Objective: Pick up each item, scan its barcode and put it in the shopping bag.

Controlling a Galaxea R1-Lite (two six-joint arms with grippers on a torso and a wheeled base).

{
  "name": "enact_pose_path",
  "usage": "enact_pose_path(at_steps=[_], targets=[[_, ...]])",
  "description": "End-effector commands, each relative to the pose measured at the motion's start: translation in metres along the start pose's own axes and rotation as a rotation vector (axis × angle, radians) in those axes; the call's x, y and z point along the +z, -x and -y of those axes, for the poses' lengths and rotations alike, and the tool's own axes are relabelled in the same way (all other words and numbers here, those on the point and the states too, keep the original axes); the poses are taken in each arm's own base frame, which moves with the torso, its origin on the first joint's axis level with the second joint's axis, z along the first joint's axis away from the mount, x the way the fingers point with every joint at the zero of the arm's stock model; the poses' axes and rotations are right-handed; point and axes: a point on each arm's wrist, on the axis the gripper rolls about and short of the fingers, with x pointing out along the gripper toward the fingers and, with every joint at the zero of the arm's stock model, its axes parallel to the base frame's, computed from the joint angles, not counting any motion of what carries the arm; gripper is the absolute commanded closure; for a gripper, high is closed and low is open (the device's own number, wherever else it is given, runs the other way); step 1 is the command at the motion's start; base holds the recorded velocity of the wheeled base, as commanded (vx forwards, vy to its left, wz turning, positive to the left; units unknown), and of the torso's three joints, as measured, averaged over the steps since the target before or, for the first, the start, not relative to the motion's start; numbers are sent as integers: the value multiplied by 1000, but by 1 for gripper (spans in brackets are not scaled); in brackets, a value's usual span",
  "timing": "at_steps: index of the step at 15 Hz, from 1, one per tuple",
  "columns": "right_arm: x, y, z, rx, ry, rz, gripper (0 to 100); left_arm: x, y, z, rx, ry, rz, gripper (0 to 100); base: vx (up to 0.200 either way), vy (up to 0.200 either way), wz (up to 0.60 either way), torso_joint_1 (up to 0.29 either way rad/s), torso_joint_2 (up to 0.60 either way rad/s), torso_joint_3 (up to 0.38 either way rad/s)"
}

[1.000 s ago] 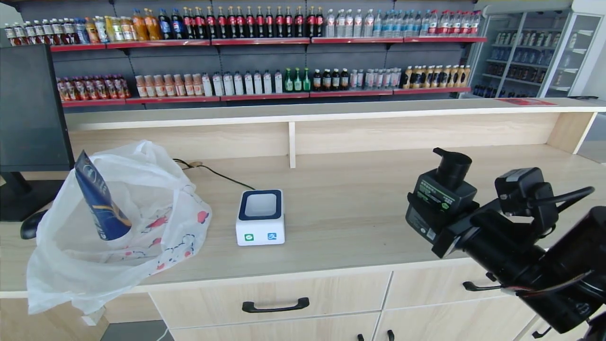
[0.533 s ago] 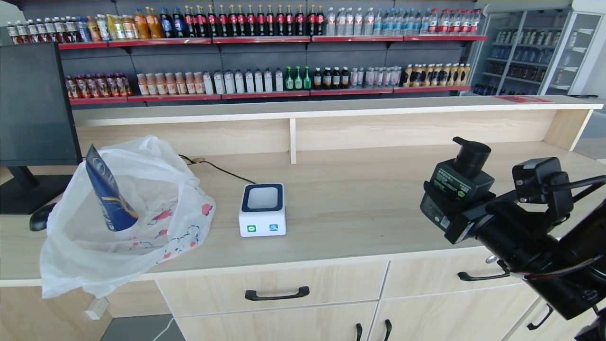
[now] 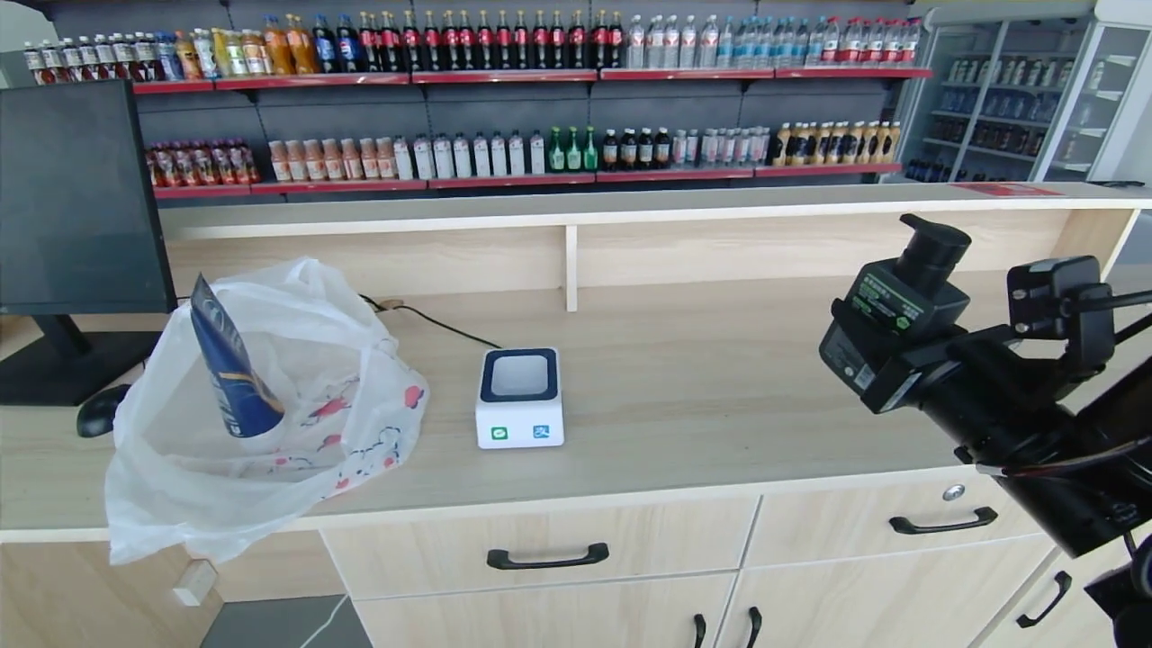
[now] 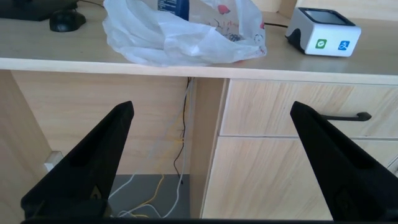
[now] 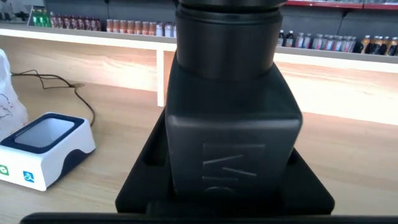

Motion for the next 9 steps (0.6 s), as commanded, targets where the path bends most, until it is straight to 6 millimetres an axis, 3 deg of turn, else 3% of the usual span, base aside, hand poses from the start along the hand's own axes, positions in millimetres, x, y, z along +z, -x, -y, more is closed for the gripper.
enact_pose_path(at_steps=[1,9], targets=[[-1,-1,0,-1,0,1,100,0,0,0,1,1,-1,0,0,200,0,22,7,-7],[-2,-4,3,-11,3,1,100,0,0,0,1,3,-1,0,0,200,0,2,0,1]])
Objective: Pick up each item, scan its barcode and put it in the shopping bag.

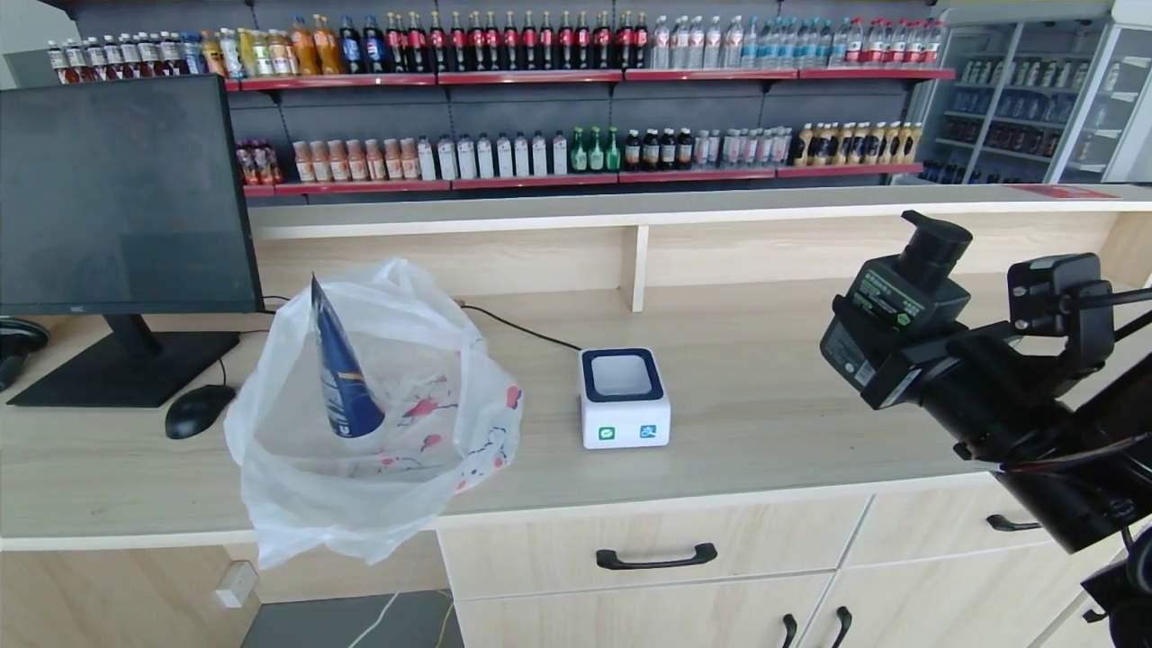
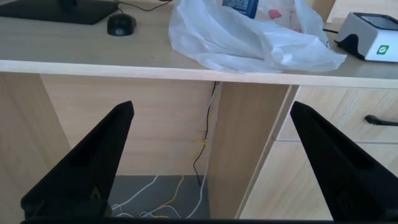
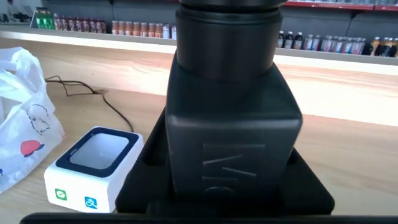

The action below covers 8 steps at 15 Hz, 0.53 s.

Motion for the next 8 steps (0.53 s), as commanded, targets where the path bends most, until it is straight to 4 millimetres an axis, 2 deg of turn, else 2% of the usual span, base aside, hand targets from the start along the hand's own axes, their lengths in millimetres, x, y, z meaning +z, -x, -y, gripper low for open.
enact_pose_path(at_steps=[1,4,8], targets=[[-1,-1,1,-6,2,-3,100,0,0,0,1,-1,0,0,0,200,0,2,2,7],[-2,0,8,-32,11,-9,100,0,0,0,1,1,1,0,0,200,0,5,2,1],[-3,-2,8,-31,12,-9,100,0,0,0,1,-1,1,0,0,200,0,4,1,1]])
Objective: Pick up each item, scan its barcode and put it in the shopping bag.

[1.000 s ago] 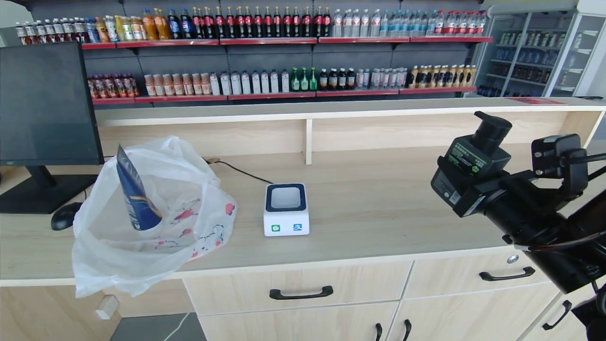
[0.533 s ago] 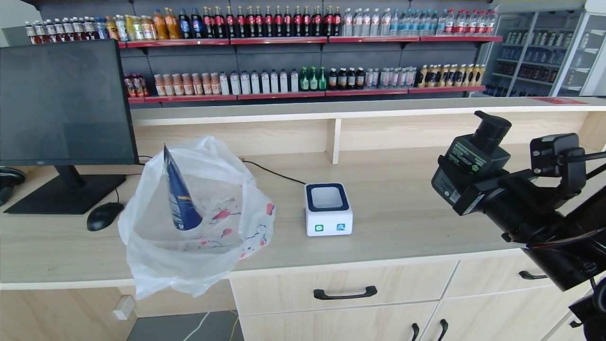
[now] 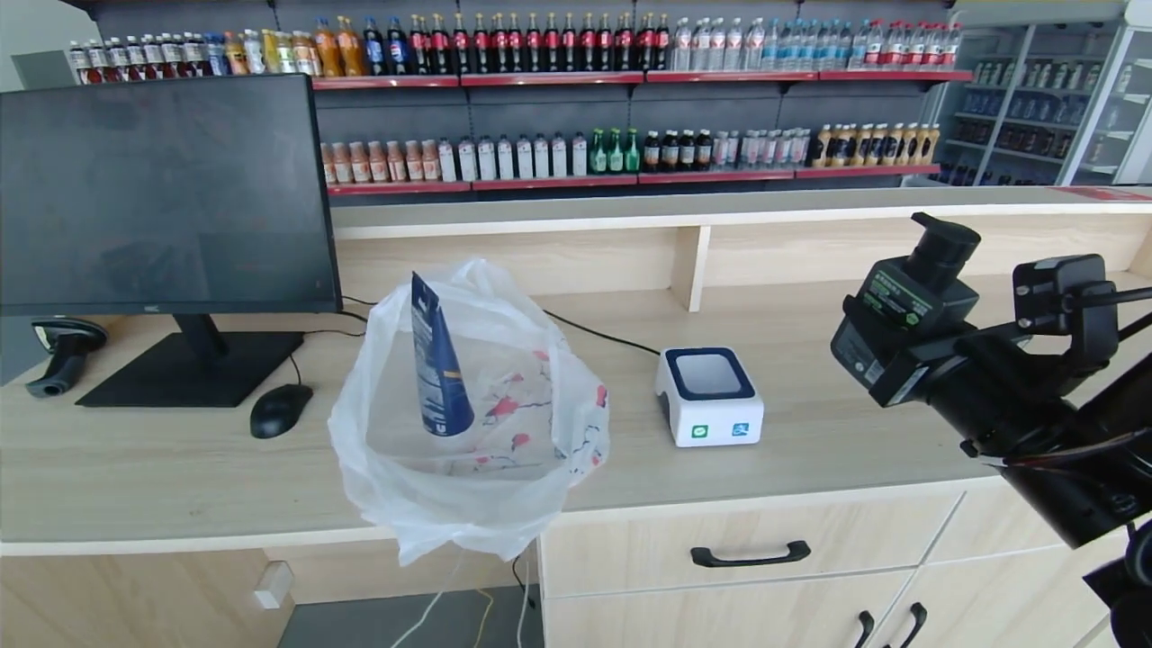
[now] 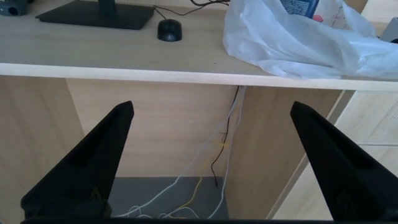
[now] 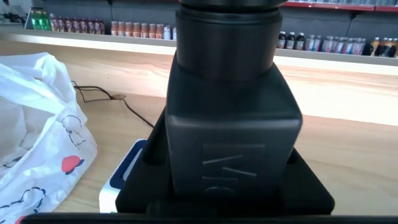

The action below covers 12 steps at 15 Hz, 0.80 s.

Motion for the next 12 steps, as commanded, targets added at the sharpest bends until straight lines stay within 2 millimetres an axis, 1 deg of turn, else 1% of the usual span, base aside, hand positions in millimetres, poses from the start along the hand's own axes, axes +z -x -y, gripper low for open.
enact_pose_path(at_steps=[1,3,5,9,12], targets=[[-2,-4,-2,5,0,1,100,0,0,0,0,-1,0,0,0,0,0,0,0,0],[-1,-6,-12,42,-10,6,100,0,0,0,0,-1,0,0,0,0,0,0,0,0],[-4,-8,-15,55,-6,-2,100,0,0,0,0,-1,0,0,0,0,0,0,0,0],[-12,-28,-18,57,-3,3,100,0,0,0,-1,-1,0,0,0,0,0,0,0,0],[-22,-42,-20,81,59,2,100,0,0,0,2,-1,0,0,0,0,0,0,0,0]])
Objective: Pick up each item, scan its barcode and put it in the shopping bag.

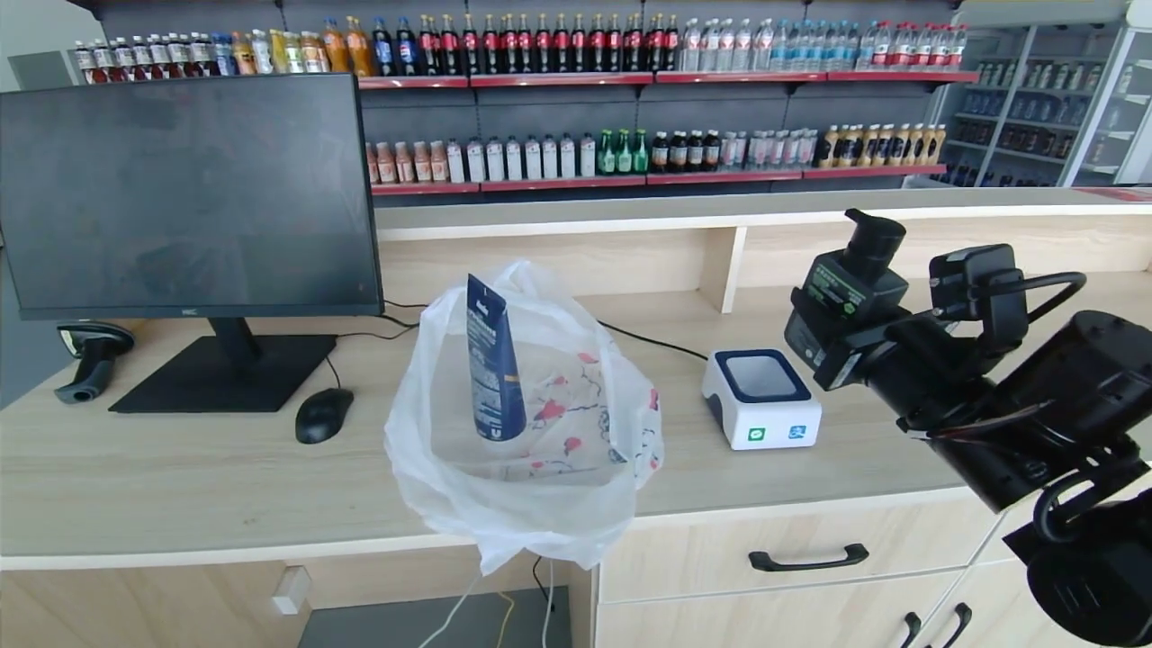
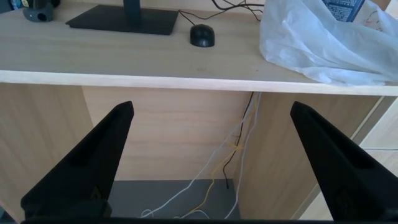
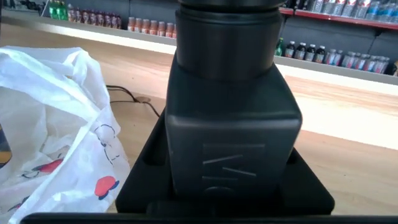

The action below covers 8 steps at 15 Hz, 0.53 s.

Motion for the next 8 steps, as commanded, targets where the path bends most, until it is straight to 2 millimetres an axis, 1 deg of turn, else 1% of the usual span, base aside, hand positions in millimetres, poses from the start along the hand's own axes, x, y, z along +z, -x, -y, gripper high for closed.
enact_pose_path(at_steps=[1,3,5,8], targets=[[-12,-14,-1,36,67,-3,100,0,0,0,1,0,0,0,0,0,0,0,0,0],[-22,-25,-5,65,140,-8,100,0,0,0,1,0,0,0,0,0,0,0,0,0],[-25,-36,-7,116,239,27,100,0,0,0,1,0,0,0,0,0,0,0,0,0],[-33,-40,-9,140,321,23,100,0,0,0,1,0,0,0,0,0,0,0,0,0]])
